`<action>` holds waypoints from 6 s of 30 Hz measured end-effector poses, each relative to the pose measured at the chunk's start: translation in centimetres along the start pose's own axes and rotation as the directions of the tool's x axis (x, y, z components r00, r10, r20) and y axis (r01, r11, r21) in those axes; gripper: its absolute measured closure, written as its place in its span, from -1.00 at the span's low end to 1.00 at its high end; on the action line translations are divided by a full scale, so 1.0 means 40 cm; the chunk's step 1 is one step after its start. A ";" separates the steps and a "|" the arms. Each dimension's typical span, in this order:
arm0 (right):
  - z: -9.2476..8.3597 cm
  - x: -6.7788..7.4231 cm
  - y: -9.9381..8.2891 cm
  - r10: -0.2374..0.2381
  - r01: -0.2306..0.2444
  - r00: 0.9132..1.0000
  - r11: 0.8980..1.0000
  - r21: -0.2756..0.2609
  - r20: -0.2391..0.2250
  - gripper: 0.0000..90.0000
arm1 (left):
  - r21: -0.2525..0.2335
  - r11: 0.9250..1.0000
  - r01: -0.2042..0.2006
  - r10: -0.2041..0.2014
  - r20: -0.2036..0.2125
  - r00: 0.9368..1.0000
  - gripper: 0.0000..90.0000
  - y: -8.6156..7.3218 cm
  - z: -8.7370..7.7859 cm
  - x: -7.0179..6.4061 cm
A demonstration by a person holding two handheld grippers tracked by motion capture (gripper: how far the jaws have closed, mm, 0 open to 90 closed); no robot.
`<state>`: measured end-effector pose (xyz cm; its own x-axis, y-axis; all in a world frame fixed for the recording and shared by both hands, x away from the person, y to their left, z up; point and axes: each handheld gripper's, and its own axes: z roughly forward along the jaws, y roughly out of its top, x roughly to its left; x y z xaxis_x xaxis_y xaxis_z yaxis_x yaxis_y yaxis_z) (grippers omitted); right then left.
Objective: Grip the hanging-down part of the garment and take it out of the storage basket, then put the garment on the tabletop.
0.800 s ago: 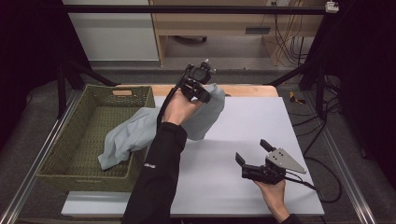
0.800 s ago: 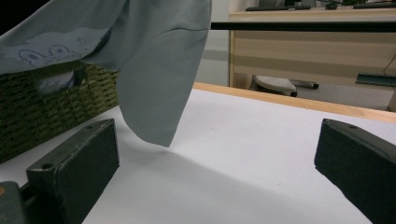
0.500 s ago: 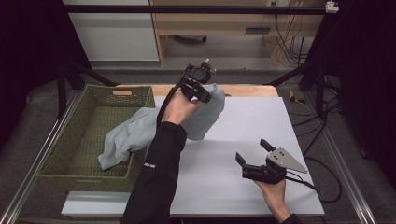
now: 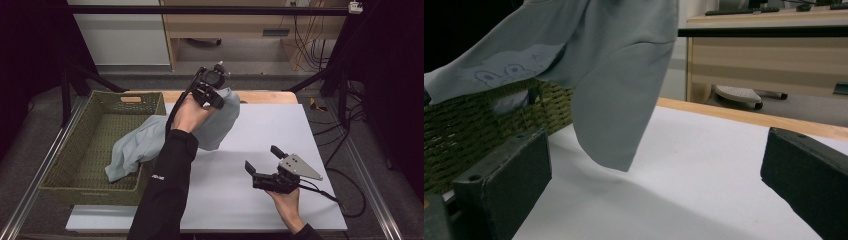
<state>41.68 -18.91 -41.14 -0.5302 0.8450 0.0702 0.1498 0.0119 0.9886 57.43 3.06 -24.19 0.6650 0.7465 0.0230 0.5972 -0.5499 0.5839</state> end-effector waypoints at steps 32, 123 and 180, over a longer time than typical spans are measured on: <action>0.213 0.117 0.069 -0.023 0.023 0.998 1.000 -0.005 -0.062 -0.99 | 0.000 1.000 -0.011 0.011 -0.007 1.000 0.81 -0.002 -0.018 -0.001; 0.148 0.044 0.199 -0.164 0.169 0.975 0.985 0.025 -0.152 0.91 | -0.019 1.000 -0.025 0.025 -0.008 1.000 0.82 -0.003 -0.060 -0.020; -0.037 -0.109 0.077 -0.020 0.019 0.999 0.999 -0.032 -0.033 -0.99 | -0.038 0.996 -0.084 0.086 0.060 0.994 0.81 -0.084 0.037 -0.045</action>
<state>43.21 -23.34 -38.19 -0.5602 0.8265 0.0551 0.1134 0.0106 0.9935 54.88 3.02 -27.39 0.7397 0.6725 0.0242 0.5218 -0.5960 0.6103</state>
